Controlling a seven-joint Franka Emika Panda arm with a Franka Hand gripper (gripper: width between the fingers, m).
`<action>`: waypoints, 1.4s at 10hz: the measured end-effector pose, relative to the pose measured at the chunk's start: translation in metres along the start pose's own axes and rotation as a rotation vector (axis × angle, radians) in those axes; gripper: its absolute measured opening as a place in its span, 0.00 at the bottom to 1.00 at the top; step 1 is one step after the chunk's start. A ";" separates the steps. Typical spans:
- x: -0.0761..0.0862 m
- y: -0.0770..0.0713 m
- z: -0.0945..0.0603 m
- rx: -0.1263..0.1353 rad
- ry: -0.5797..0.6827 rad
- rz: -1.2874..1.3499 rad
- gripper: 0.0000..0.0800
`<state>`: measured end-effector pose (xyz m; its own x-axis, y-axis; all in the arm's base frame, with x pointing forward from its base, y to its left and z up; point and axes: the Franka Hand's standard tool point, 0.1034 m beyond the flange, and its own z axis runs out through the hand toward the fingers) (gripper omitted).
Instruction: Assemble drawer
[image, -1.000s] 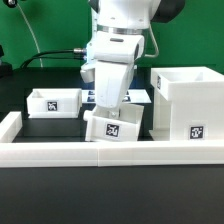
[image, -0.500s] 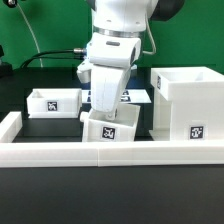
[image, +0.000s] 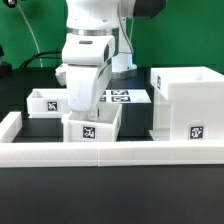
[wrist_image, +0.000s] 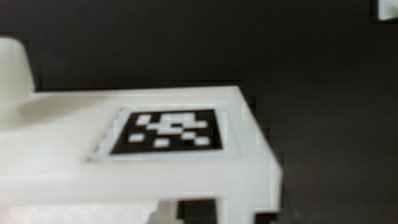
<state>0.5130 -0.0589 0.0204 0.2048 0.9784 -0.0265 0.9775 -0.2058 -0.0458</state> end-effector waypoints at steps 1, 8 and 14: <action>0.000 -0.001 0.000 0.004 -0.001 0.000 0.05; 0.034 -0.004 0.003 -0.164 0.024 -0.011 0.05; 0.017 -0.006 0.002 0.032 -0.020 -0.044 0.05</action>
Offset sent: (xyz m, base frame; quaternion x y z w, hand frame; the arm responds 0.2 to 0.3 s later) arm 0.0000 0.0000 0.0000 -0.1938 0.0000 0.0000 0.9810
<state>0.5104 -0.0413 0.0183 0.1601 0.9862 -0.0432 0.9834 -0.1631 -0.0790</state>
